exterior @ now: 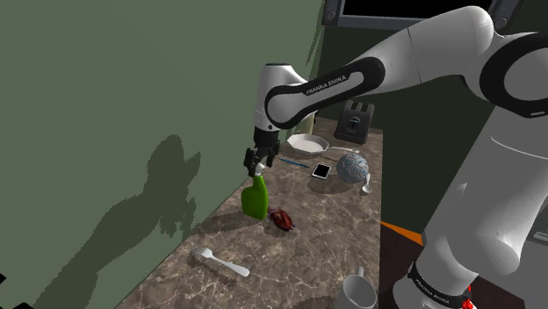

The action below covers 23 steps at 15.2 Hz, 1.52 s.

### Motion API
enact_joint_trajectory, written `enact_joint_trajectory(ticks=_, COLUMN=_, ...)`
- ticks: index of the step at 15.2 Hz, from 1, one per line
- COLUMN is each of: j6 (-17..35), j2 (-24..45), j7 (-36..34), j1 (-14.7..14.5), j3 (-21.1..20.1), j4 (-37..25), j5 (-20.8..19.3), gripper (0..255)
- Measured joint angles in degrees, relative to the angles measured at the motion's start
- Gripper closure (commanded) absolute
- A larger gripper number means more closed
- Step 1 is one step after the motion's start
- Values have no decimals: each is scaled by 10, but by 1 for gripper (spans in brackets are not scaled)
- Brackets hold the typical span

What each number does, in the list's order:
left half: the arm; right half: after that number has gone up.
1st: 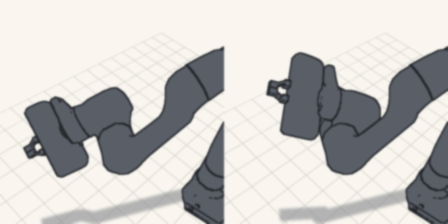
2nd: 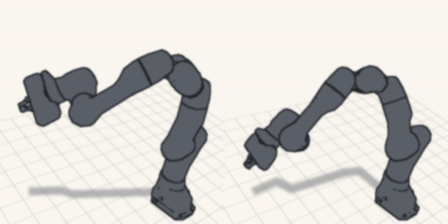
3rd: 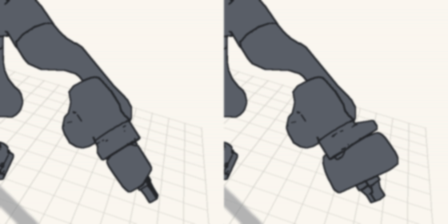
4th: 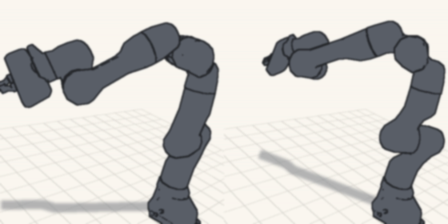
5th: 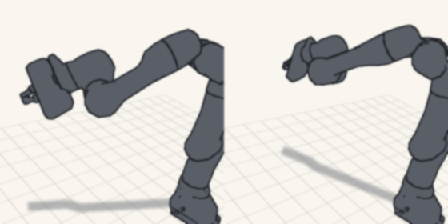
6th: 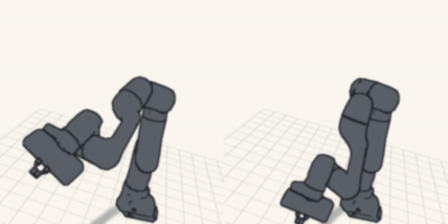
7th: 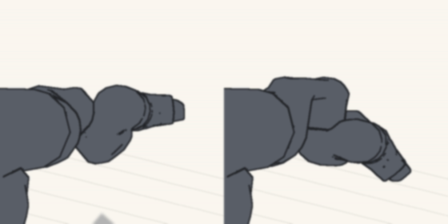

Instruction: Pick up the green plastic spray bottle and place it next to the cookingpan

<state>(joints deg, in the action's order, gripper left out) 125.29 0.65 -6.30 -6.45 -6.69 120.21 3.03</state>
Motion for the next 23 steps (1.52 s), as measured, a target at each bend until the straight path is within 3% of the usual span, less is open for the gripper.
enact_joint_trajectory(ticks=5, j6=3, j2=1, j7=0, j1=0, j3=0, j4=1, j5=0, gripper=0)
enact_joint_trajectory(ticks=6, j6=3, j2=1, j7=0, j1=0, j3=0, j4=1, j5=0, gripper=255)
enact_joint_trajectory(ticks=16, j6=3, j2=1, j7=0, j1=0, j3=0, j4=1, j5=0, gripper=255)
enact_joint_trajectory(ticks=23, j6=-40, j2=-16, j7=-1, j1=0, j3=0, j4=-25, j5=1, gripper=255)
